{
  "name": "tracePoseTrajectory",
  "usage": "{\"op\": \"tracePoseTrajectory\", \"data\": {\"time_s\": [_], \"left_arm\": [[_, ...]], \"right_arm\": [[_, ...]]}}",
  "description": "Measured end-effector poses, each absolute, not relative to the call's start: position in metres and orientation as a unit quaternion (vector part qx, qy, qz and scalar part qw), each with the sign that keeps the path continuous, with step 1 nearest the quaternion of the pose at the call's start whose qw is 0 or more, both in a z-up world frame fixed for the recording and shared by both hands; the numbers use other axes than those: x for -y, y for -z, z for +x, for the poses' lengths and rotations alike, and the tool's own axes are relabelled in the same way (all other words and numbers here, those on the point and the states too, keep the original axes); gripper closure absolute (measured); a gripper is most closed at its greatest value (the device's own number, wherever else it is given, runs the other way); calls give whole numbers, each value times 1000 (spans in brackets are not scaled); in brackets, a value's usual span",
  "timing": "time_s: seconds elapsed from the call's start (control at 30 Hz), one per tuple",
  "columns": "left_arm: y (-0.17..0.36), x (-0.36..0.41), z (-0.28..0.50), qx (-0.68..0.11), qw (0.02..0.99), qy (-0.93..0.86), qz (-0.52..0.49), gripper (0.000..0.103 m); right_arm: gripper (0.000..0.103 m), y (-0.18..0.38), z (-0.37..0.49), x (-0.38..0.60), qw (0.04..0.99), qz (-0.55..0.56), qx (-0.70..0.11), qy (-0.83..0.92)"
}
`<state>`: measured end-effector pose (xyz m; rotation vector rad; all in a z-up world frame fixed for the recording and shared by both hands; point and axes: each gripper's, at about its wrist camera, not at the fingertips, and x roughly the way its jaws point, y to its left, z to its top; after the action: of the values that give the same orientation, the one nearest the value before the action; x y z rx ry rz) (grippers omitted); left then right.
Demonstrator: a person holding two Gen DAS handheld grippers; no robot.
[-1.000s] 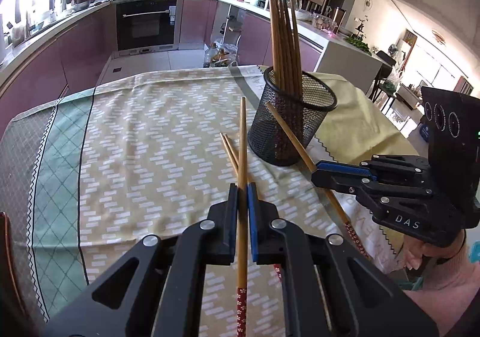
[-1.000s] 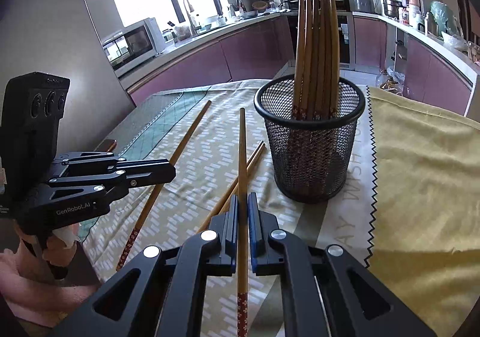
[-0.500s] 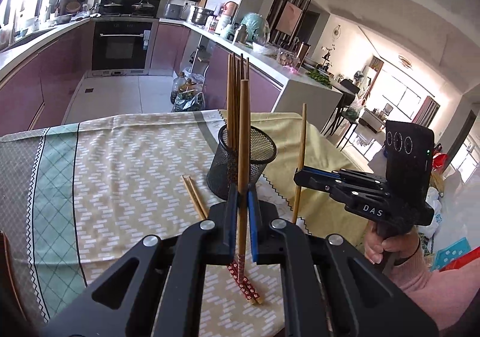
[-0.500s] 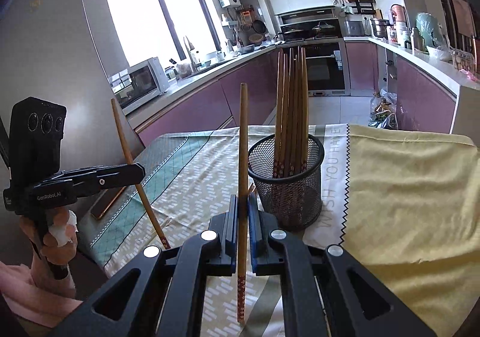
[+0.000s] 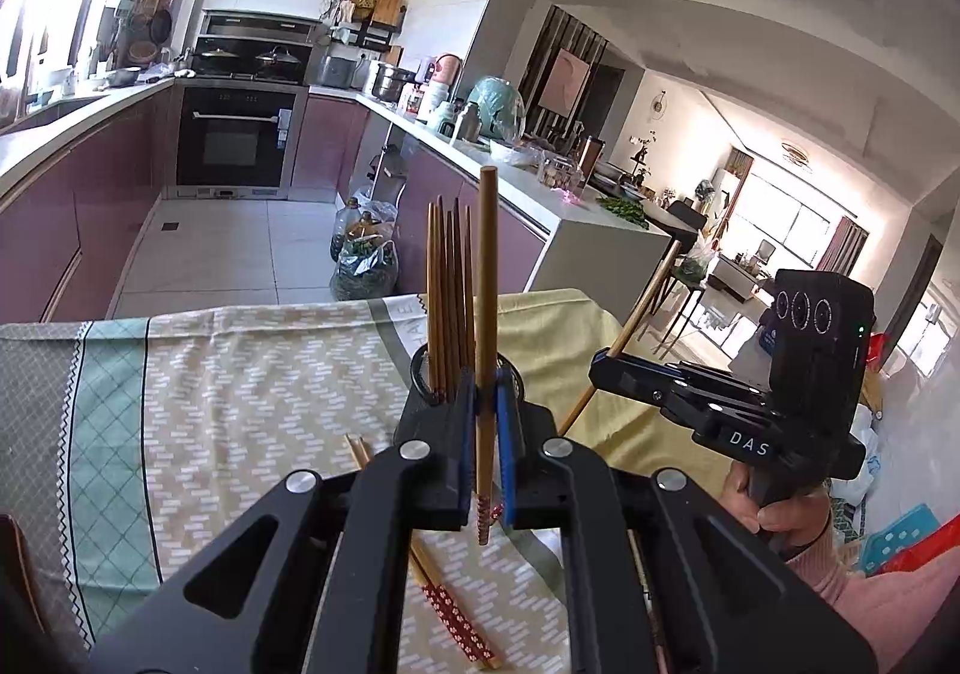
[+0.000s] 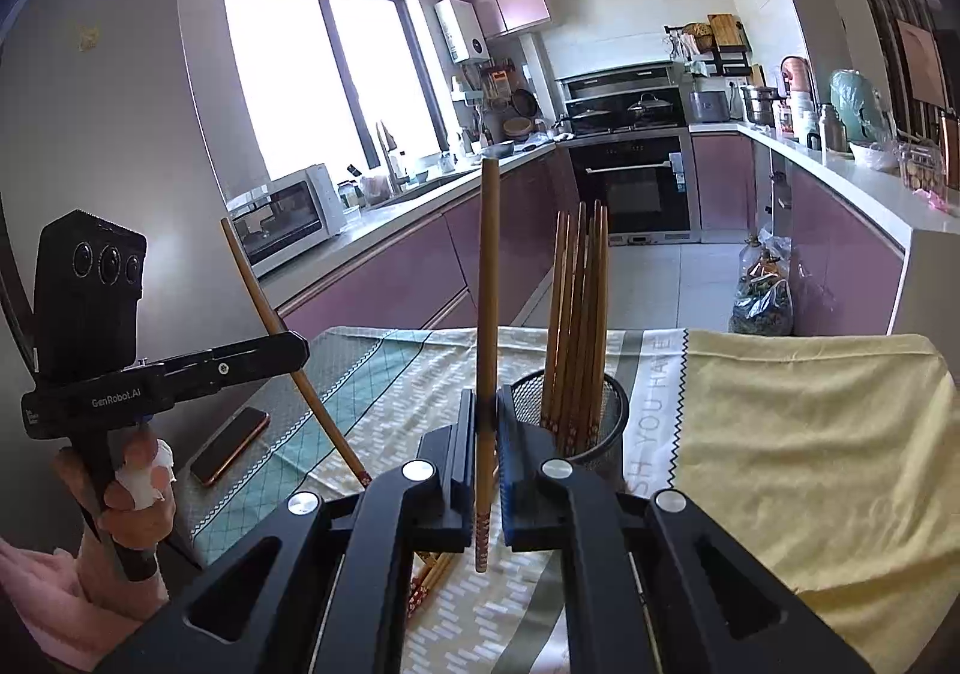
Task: Organize utensils
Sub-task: 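Raise the left gripper's chopstick upright over the cup while the right gripper raises its own, then insert both chopsticks into the mesh cup and open both grippers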
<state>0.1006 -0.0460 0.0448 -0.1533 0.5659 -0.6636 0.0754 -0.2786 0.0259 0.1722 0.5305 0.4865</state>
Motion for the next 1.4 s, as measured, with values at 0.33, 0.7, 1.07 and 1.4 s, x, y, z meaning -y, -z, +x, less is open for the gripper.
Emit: {"op": "tracePoseTrajectory", "data": {"time_s": [0.33, 0.7, 1.07, 1.4], "left_arm": [[-84, 62, 120, -240, 916, 315, -66, 96], [-107, 85, 136, -215, 926, 305, -51, 96], [-77, 110, 165, -274, 920, 280, 2, 96], [-48, 130, 181, -336, 897, 283, 57, 96]], "right_arm": [[97, -64, 90, 284, 946, 69, -216, -232], [97, -74, 111, 288, 954, 68, -199, -215], [97, -50, 139, 276, 943, 54, -251, -213], [97, -26, 160, 262, 923, 40, -316, -216]]}}
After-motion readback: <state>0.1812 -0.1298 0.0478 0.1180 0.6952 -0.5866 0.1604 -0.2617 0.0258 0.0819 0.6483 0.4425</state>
